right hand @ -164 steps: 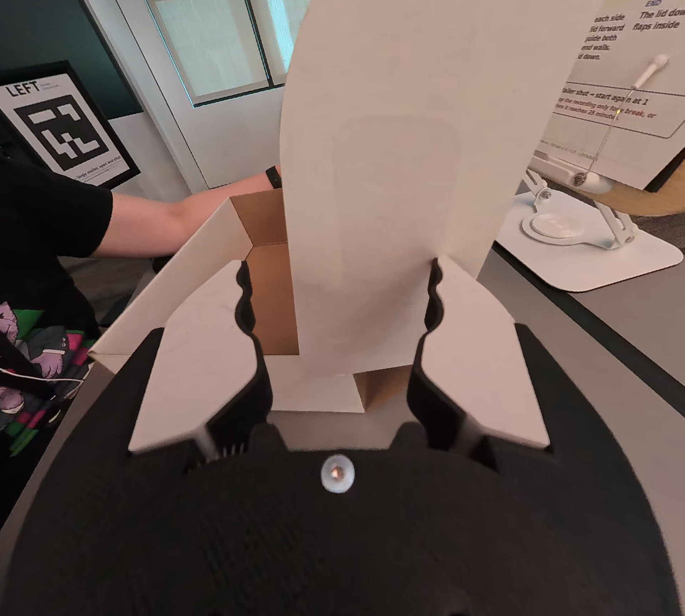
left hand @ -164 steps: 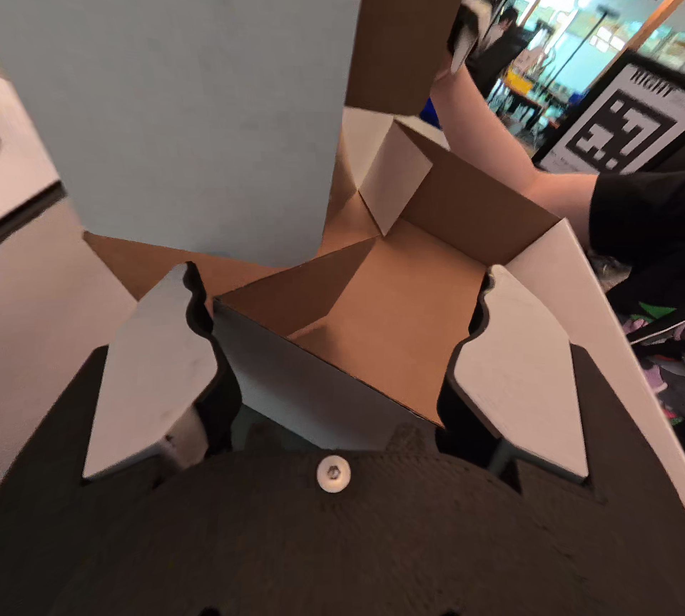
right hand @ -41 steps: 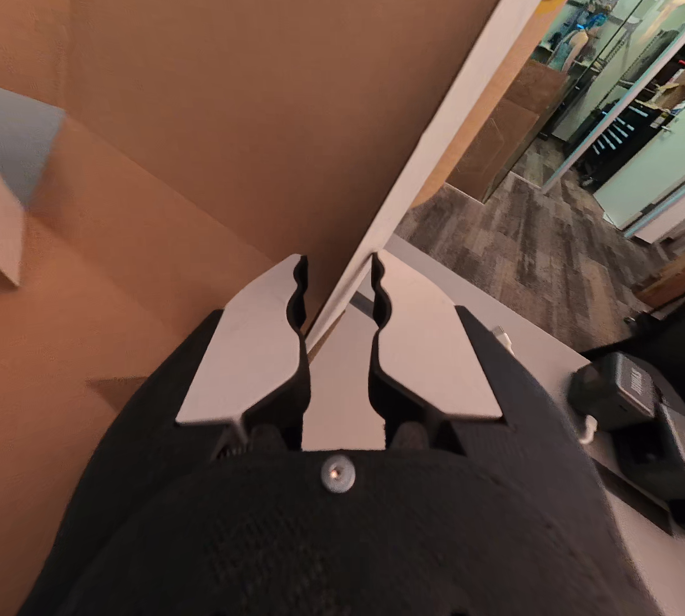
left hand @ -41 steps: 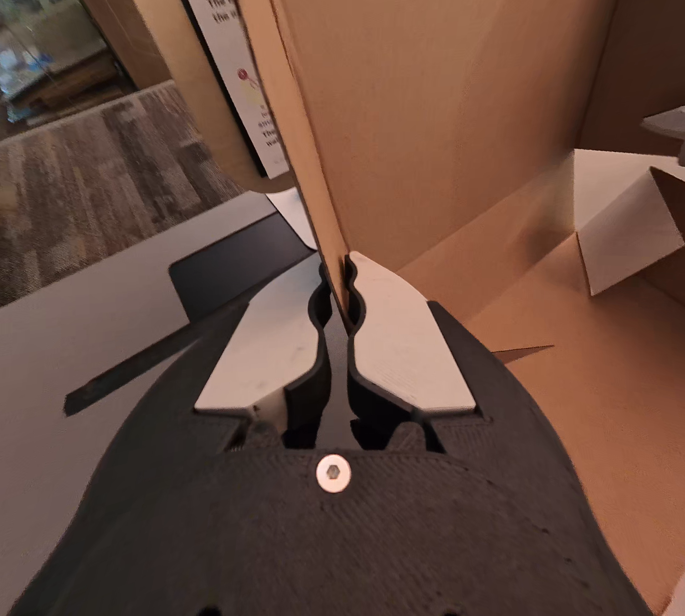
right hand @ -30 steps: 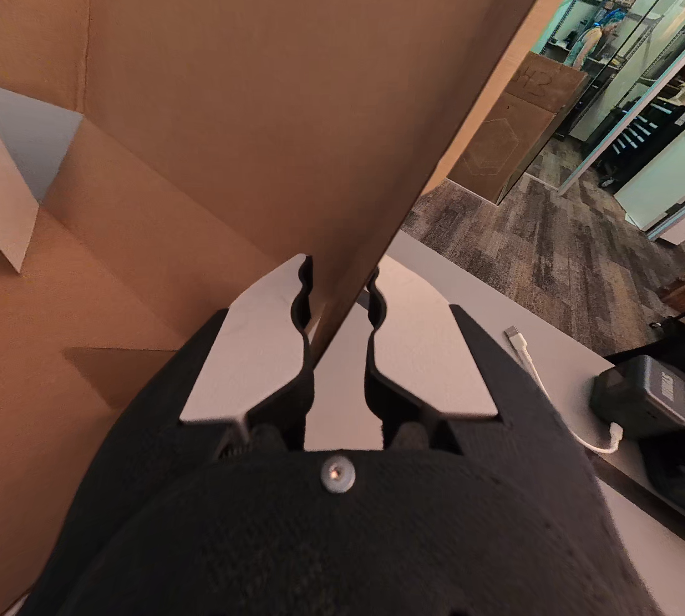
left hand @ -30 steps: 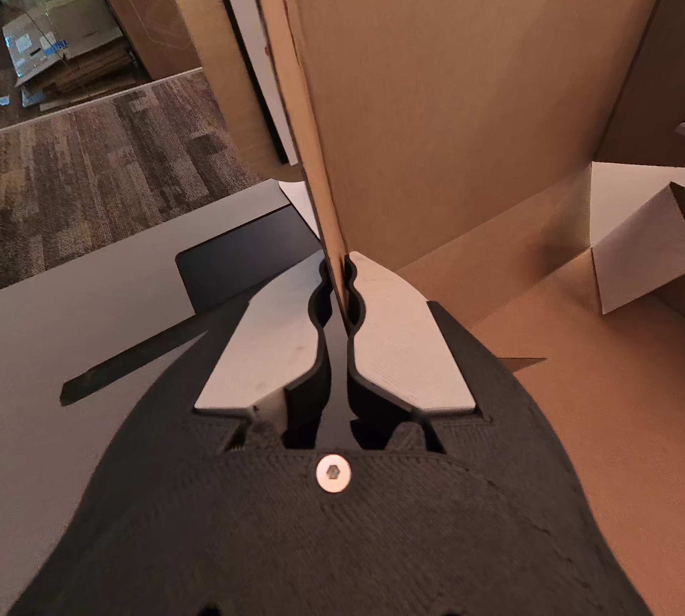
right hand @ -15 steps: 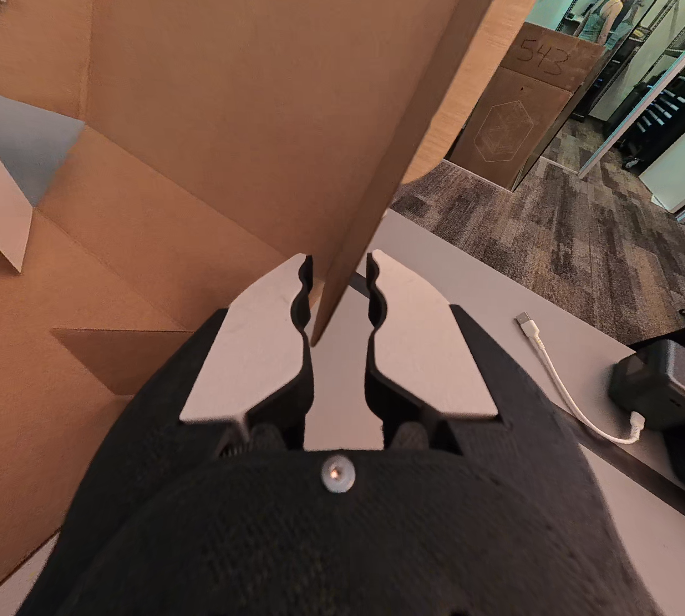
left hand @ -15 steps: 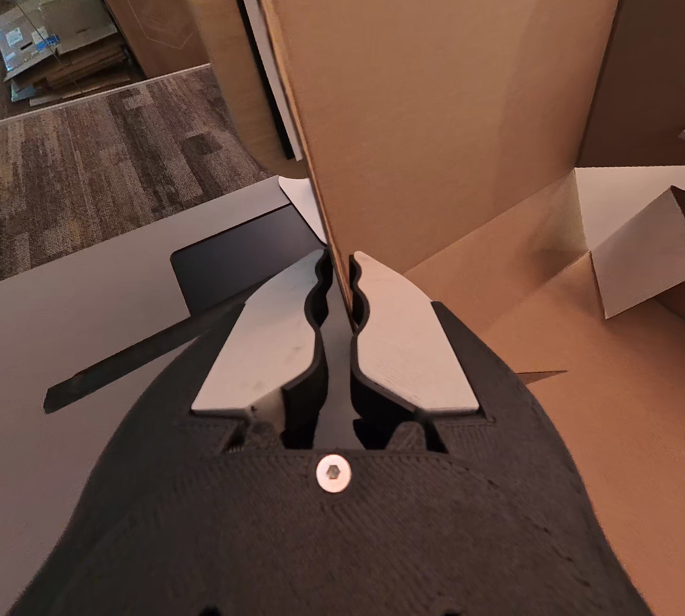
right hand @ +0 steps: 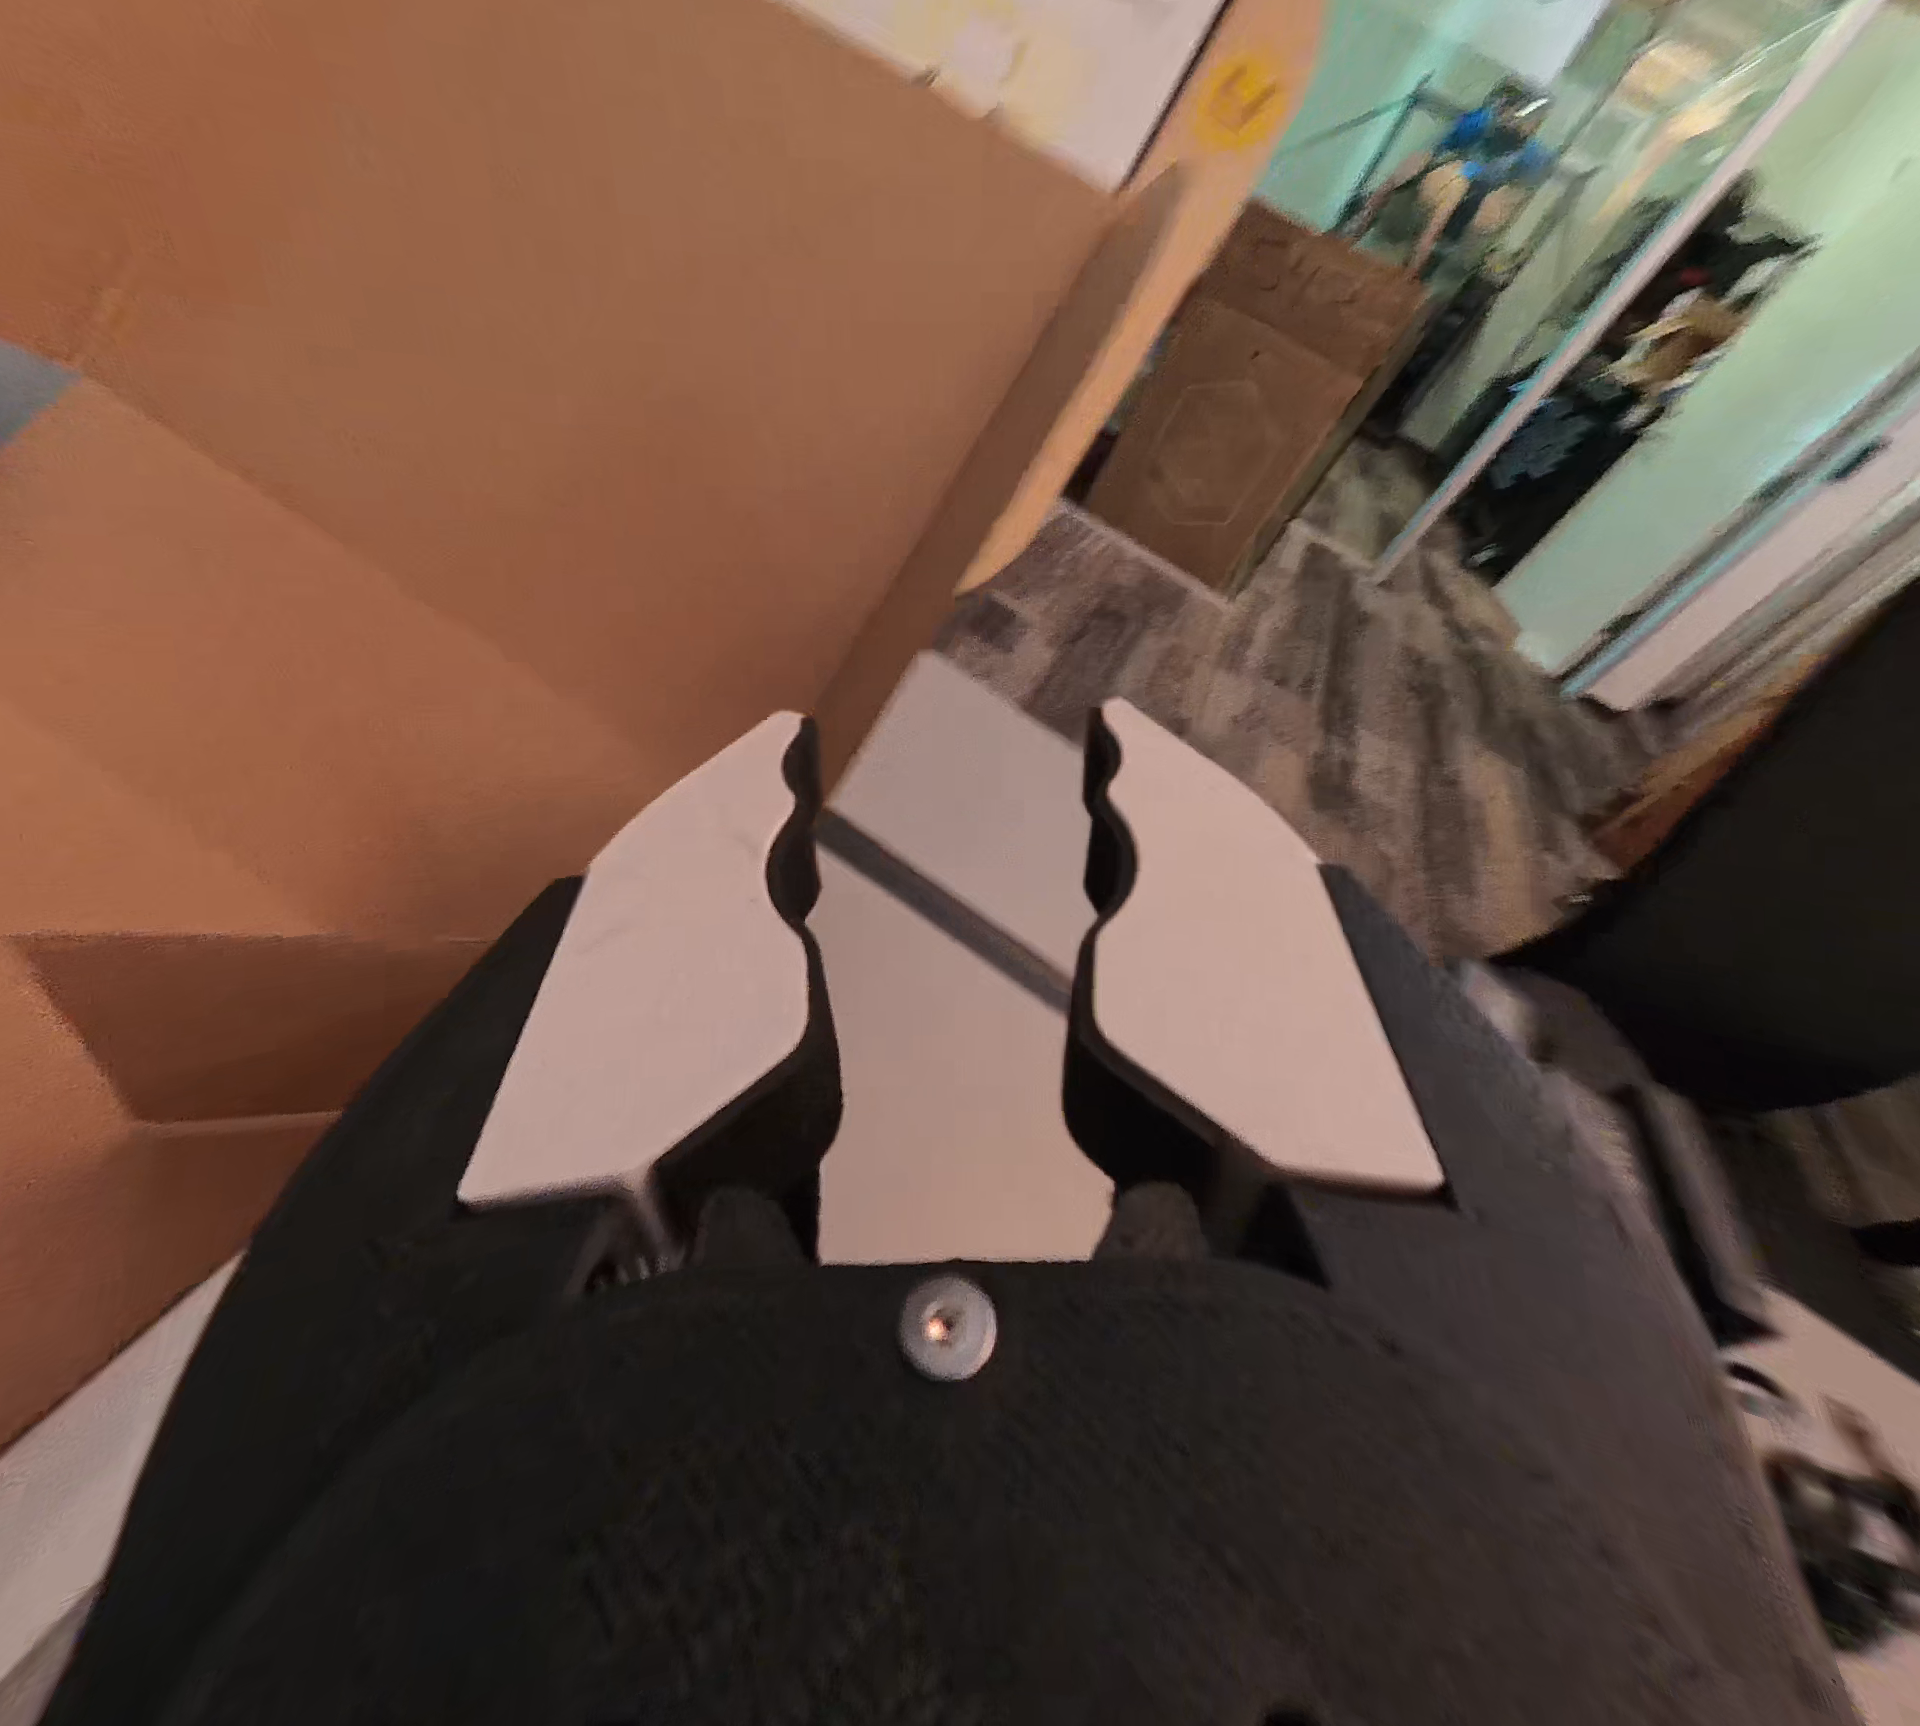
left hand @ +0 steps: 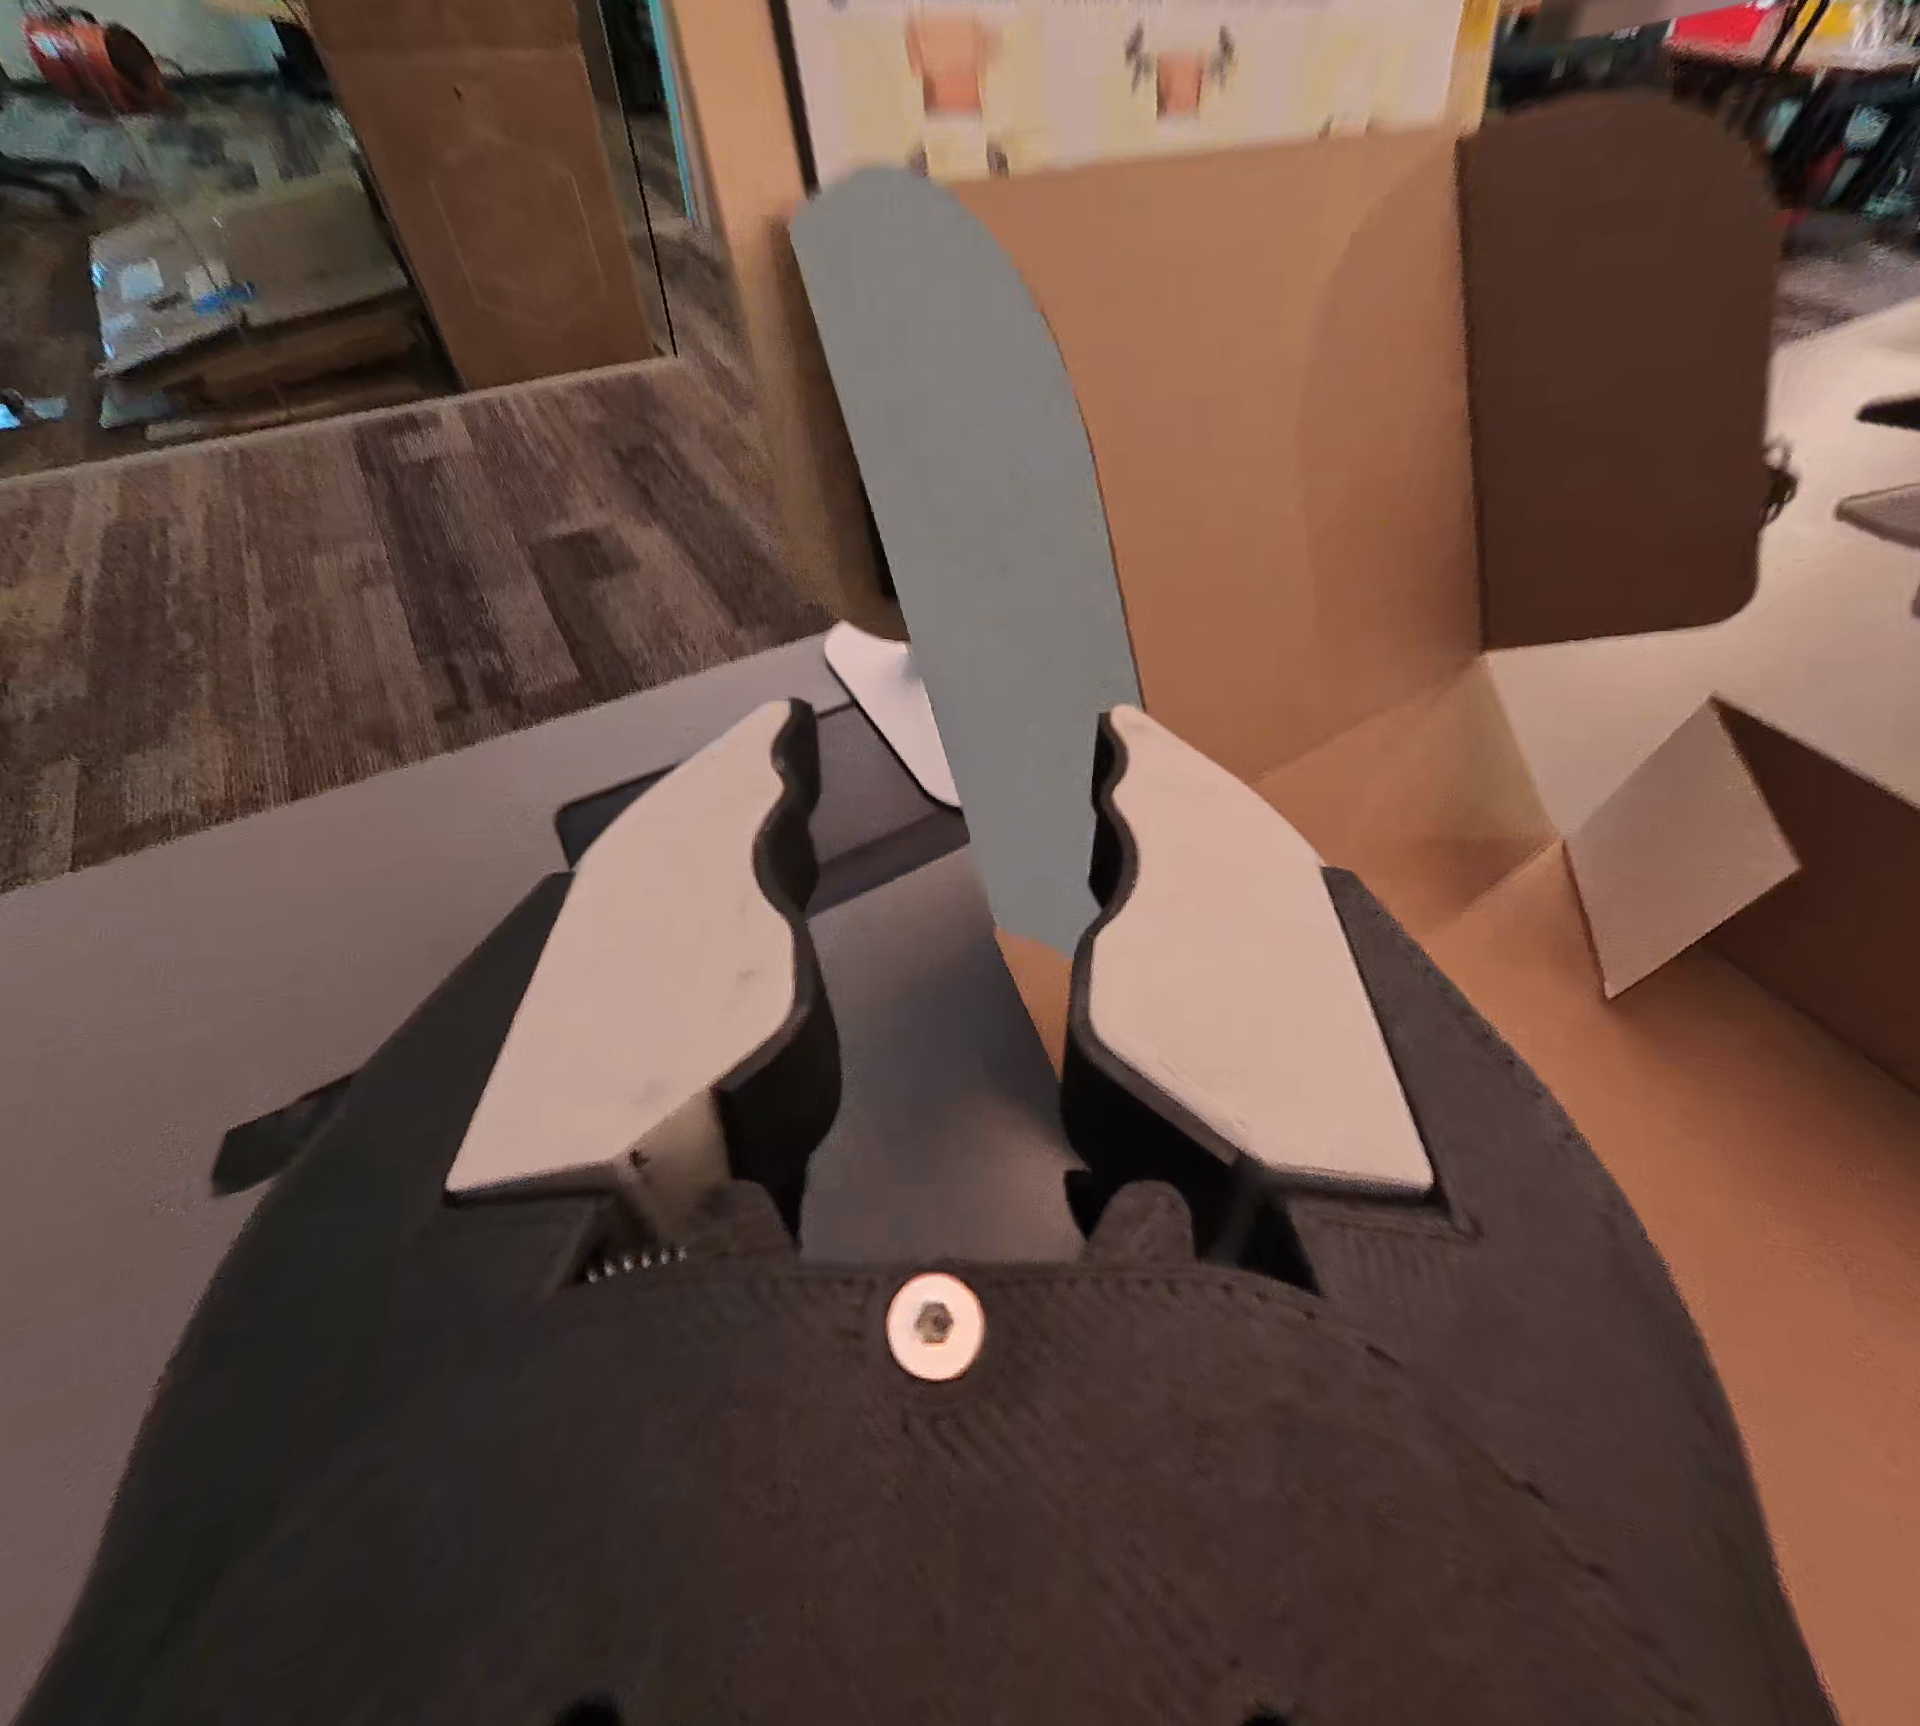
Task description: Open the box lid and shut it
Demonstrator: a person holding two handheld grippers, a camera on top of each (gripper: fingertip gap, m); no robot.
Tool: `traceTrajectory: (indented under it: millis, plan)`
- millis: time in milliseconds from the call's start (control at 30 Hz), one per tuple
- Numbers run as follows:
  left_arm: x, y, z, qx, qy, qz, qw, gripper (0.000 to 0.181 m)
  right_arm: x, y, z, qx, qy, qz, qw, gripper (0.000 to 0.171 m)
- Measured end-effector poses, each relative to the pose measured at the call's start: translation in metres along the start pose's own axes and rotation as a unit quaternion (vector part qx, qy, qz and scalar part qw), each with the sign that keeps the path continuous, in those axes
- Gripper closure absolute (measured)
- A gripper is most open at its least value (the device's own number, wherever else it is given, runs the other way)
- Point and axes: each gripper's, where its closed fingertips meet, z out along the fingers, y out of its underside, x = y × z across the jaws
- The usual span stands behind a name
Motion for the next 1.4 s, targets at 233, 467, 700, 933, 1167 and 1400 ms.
traceTrajectory:
  millis: [233, 467, 700, 933, 1167, 1400]
  plan:
    - [-0.015, -0.071, -0.082, 0.171, -0.04, -0.021, 0.984, 0.121, 0.068, -0.085, -0.102, 0.169, 0.156, -0.063, 0.971, 0.104]
    - [0.025, -0.057, -0.111, 0.104, 0.107, 0.023, 0.989, 0.125, 0.071, -0.085, -0.122, 0.15, 0.154, -0.134, 0.967, 0.104]
    - [0.03, -0.063, -0.105, 0.125, 0.123, 0.014, 0.984, 0.129, 0.064, -0.075, -0.112, 0.122, 0.135, -0.165, 0.969, 0.104]
    - [0.026, -0.054, -0.095, 0.096, 0.103, 0.025, 0.99, 0.129, 0.06, -0.071, -0.105, 0.105, 0.14, -0.195, 0.965, 0.109]
    - [0.025, -0.051, -0.09, 0.086, 0.096, 0.028, 0.991, 0.13, 0.056, -0.064, -0.097, 0.087, 0.135, -0.206, 0.965, 0.109]
    - [0.023, -0.038, -0.049, 0.056, 0.079, -0.035, 0.995, 0.113, 0.036, -0.06, -0.061, 0.114, 0.059, 0.025, 0.991, 0.112]
